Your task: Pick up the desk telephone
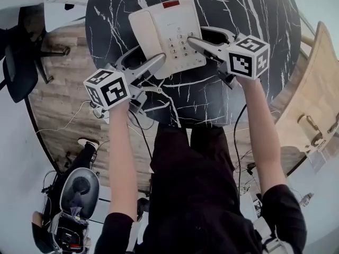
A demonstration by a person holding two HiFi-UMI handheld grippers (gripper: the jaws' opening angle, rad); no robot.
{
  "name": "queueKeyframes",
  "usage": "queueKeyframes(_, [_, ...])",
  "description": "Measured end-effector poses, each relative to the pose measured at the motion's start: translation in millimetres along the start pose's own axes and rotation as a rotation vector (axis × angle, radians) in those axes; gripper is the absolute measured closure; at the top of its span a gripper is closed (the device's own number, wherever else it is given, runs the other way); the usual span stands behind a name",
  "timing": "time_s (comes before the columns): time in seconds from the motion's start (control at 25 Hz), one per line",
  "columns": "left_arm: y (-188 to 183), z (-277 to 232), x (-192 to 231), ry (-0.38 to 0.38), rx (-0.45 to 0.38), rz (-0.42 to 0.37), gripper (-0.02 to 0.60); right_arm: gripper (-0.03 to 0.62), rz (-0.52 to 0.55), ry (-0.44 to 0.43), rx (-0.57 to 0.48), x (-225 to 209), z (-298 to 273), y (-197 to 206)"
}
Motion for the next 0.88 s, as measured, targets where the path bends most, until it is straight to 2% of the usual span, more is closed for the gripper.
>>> queueKeyframes(0.4, [1.5, -2.1, 2.1, 0.002, 0.001, 0.004, 0.201, 0.378, -0.025, -0.009, -0.004, -3.1, -2.3, 3.3])
queueKeyframes(0.64, [2.2, 2.2, -3.5, -0.017, 0.053, 0.014, 0.211, 0.385, -0.041, 0.029, 0.010, 7.1, 0.8, 8.3])
queueKeyframes(0.76, [6.5, 9.2, -11.9, -0.003, 0.037, 0.045, 0.212, 0.385, -0.059, 0.026, -0.004, 16.2, 8.7, 11.8])
queueKeyframes(0.88, [5.8, 13.4, -25.1, -0.008, 0.024, 0.033, 0.212, 0.385, -0.064, 0.026, -0.020, 23.7, 19.4, 11.0])
Point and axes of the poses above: the fingertips, and each gripper's own axes: z backward along the fingers, x to its left, y out of its underside, the point moved 10 cm from there along z, backward along the fingers, and after that the axes turned 1 degree about z, right-handed, at the moved point
